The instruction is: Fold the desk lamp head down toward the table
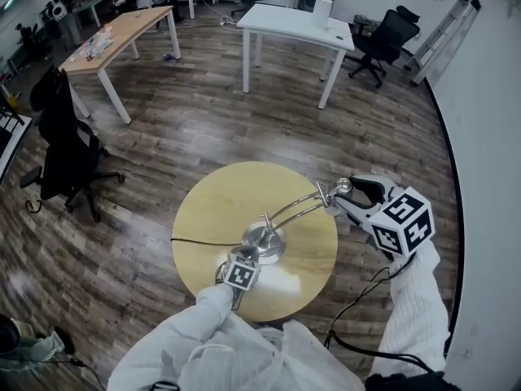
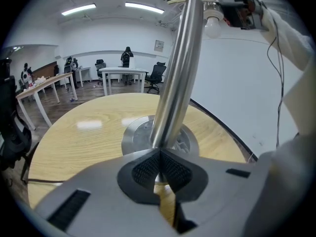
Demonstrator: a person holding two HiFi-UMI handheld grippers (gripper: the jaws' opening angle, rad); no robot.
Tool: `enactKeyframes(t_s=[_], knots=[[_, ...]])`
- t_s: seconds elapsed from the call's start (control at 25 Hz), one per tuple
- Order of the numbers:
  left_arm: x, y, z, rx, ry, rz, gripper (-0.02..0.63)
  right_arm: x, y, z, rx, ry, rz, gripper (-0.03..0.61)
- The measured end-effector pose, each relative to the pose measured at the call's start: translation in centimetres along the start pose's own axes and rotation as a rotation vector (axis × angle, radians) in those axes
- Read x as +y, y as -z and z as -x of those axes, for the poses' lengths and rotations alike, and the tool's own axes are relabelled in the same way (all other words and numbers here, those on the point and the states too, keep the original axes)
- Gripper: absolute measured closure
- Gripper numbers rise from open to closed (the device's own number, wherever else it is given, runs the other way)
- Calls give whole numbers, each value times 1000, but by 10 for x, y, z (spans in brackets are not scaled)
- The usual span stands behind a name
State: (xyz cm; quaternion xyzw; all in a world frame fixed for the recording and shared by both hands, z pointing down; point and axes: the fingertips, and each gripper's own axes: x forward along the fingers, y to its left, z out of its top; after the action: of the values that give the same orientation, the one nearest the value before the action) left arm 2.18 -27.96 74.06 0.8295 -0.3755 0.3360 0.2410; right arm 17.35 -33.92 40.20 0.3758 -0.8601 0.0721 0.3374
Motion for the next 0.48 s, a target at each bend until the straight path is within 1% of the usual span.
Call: enactKeyframes(t_s=[0.08,0.12,0.32,0.48], knots=[[1,1,0,5,4,34,615,-7,12,-4,0,-8,-41,390],[1,1,0,9,5,38,615,-10,18,-6,0,-13,-63,388],[-2,1,-5,8,-14,-17,615,-20,48,-17,2,-36,-172,387],[0,2,-6,12,-20,-19,615,-26,72,-31,21,-68,-263,385]])
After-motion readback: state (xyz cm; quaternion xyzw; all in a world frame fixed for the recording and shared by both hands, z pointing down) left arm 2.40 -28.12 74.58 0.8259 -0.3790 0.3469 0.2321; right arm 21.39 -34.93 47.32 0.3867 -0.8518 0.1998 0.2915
